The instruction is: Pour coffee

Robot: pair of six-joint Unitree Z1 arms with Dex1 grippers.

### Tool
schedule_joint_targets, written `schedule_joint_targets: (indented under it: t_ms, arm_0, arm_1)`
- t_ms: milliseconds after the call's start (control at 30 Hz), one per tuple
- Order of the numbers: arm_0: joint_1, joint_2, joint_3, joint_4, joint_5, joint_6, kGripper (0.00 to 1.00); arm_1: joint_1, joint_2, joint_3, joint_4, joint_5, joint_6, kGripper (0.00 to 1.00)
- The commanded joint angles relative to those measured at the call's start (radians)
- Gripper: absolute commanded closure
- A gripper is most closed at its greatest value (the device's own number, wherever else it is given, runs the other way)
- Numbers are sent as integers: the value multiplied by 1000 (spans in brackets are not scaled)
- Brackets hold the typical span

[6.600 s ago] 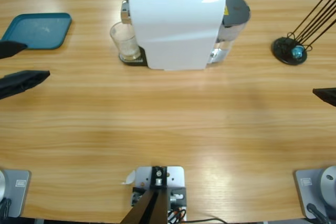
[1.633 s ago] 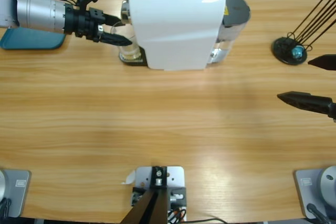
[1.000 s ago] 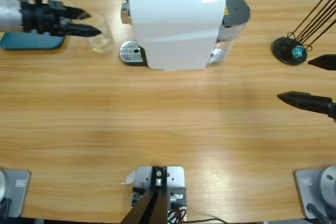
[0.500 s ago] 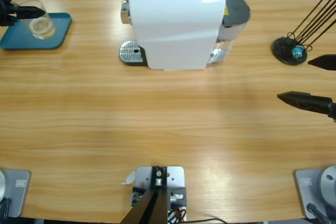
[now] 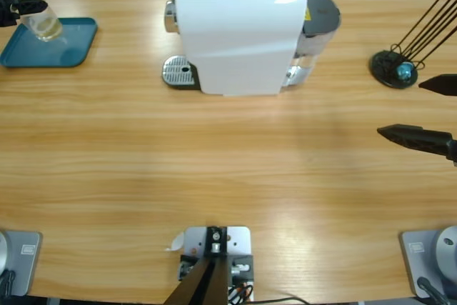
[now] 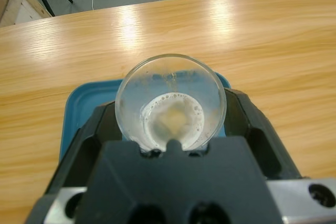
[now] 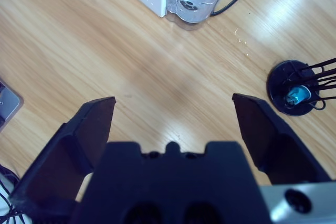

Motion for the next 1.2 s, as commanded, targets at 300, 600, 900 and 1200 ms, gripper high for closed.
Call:
schedule_joint_targets:
  t_ms: [300,600,900,1200]
  arm_0:
    - [2,133,90,-122,6,-28,1000]
    - [-12,134,131,-200,-22,-17,20]
    - [4,145,247,-443,-82,-16,0]
    - [8,-157,347,-430,44,-17,0]
  arm_1:
    - [8,15,0,-1,0,-19,4]
    - [8,10,2,-3,-2,-19,0]
    - [8,-5,6,-4,-3,-19,0]
    - [8,-24,12,-7,-7,-19,0]
